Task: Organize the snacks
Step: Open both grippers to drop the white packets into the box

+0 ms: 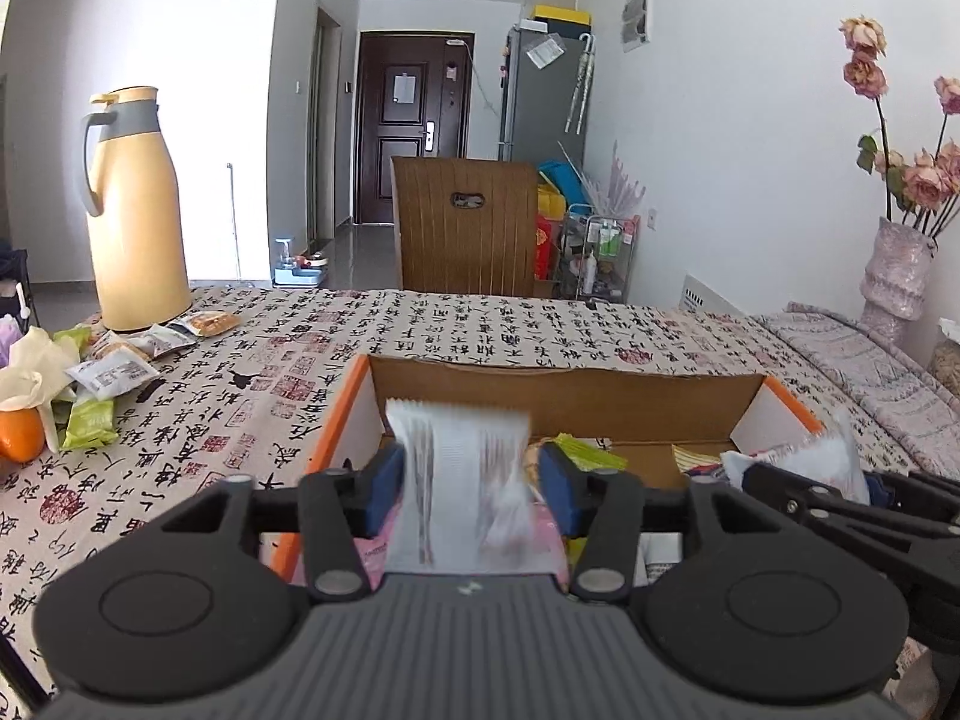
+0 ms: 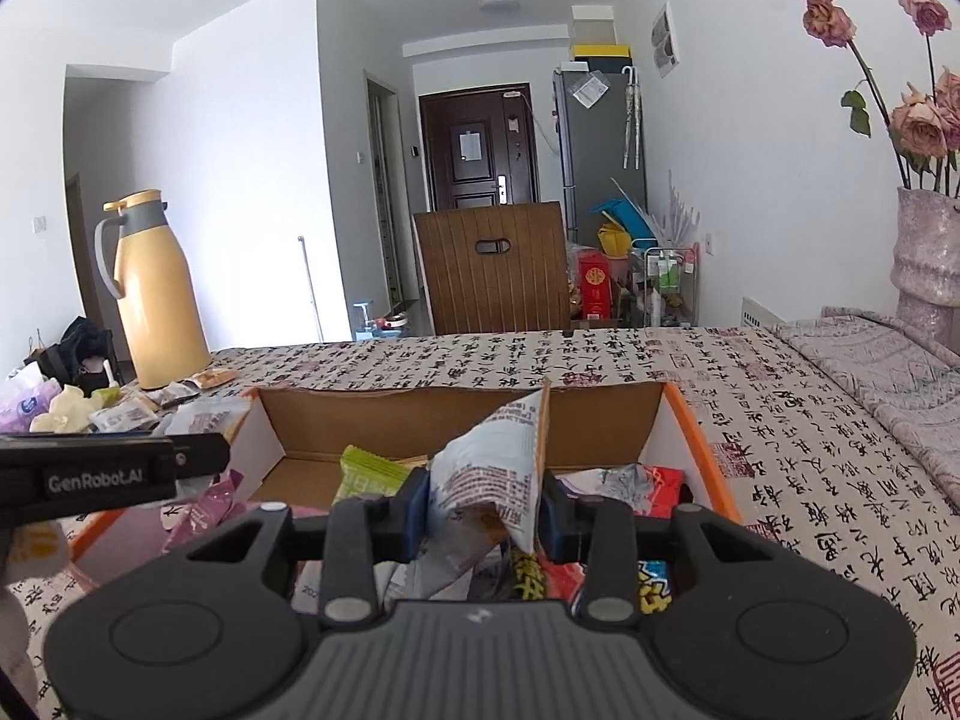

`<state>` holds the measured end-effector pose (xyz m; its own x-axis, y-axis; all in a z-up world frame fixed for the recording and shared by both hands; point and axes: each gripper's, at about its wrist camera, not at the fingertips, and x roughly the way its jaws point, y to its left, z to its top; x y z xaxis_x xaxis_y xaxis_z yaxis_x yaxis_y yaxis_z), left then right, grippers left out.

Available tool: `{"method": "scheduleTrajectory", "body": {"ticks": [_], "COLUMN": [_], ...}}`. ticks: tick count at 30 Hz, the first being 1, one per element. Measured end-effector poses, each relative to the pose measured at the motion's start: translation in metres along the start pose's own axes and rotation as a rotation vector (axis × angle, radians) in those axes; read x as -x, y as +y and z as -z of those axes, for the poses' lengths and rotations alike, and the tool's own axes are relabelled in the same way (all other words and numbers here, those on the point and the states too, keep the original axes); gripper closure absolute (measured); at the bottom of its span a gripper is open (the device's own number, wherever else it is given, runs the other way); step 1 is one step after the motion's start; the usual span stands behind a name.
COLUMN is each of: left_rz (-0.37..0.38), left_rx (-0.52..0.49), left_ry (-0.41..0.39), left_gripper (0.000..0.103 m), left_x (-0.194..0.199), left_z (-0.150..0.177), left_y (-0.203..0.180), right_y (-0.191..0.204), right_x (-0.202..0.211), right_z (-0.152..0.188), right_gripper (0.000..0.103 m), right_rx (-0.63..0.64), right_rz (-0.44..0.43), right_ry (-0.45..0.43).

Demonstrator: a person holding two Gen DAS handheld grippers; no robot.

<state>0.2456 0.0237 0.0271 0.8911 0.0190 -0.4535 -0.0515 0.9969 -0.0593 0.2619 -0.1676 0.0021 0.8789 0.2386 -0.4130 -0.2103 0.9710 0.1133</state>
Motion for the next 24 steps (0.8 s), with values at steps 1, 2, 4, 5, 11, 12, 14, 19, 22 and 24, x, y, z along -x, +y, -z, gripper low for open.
{"method": "scheduleTrajectory", "body": {"ticks": [1, 2, 4, 5, 11, 12, 14, 19, 22, 24], "left_rz": [-0.009, -0.021, -0.037, -0.036, -0.034, -0.035, -0.035, -0.035, -0.041, -0.043], "left_rx": [0.004, 0.009, 0.021, 0.029, 0.066, 0.067, 0.068, 0.063, 0.062, 0.062], "left_ry": [-0.008, -0.017, -0.029, -0.028, 0.008, 0.01, 0.011, 0.012, 0.013, 0.014], "left_gripper": [0.029, 0.012, 0.0, 0.0, 0.0, 0.0, 0.0, 0.0, 0.0, 0.0], "left_x": [0.001, 0.003, 0.005, 0.005, -0.001, -0.001, -0.001, -0.001, -0.001, 0.001], "left_z": [0.0, 0.0, 0.0, -0.001, -0.001, -0.001, 0.0, 0.0, -0.001, -0.002], "left_y": [0.001, 0.001, 0.003, 0.004, 0.011, 0.011, 0.011, 0.01, 0.008, 0.007], "right_y": [0.0, -0.001, -0.002, -0.004, -0.008, -0.009, -0.009, -0.01, -0.01, -0.01], "right_x": [0.0, 0.001, 0.003, 0.005, 0.009, 0.009, 0.008, 0.007, 0.007, 0.007], "right_z": [0.0, 0.0, 0.0, 0.0, 0.0, -0.001, -0.001, -0.001, -0.002, -0.002], "right_gripper": [0.066, 0.061, 0.05, 0.042, 0.005, 0.005, 0.003, 0.003, 0.003, 0.003], "right_rx": [-0.002, -0.003, -0.009, -0.011, -0.028, -0.031, -0.036, -0.038, -0.042, -0.044], "right_rz": [0.004, 0.005, 0.015, 0.023, 0.048, 0.048, 0.05, 0.054, 0.057, 0.06], "right_ry": [-0.001, -0.002, -0.011, -0.018, -0.044, -0.045, -0.043, -0.038, -0.04, -0.04]}}
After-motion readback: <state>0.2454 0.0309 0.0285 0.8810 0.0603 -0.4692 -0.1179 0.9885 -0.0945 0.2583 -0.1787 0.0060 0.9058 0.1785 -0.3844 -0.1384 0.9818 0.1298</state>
